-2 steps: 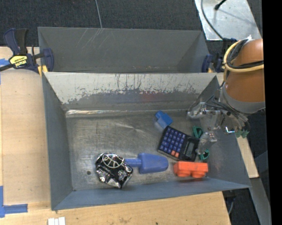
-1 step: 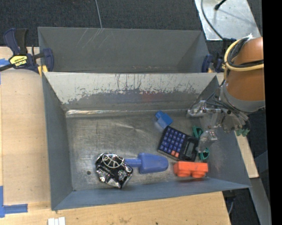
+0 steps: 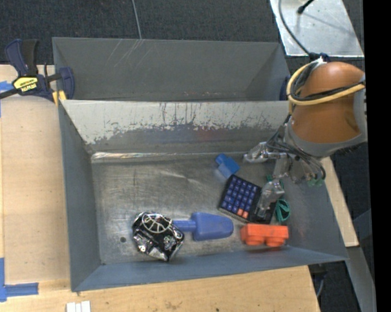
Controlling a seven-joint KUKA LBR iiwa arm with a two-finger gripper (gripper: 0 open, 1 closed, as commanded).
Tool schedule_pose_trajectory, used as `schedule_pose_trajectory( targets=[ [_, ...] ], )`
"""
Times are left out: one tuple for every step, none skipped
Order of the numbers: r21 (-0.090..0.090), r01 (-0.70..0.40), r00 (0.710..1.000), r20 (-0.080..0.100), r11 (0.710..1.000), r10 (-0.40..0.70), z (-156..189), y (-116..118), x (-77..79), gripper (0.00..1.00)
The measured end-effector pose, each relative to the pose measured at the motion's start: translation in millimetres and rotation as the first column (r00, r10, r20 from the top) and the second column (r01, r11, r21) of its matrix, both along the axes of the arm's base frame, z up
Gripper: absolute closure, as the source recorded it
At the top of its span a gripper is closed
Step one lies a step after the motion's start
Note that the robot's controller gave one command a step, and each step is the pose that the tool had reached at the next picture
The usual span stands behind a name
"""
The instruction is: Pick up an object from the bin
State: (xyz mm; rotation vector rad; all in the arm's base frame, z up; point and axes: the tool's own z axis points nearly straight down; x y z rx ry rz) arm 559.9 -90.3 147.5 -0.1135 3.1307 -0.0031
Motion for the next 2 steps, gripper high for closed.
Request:
schedule_pose_trajectory(
  targets=[
    [0.002,0.226,0.974,0.001,0.974,-0.226,-53,0,14.5,0.0],
    [0.001,0.156,0.988,-0.002,0.988,-0.156,-69,5,25.0,0.0]
  ],
)
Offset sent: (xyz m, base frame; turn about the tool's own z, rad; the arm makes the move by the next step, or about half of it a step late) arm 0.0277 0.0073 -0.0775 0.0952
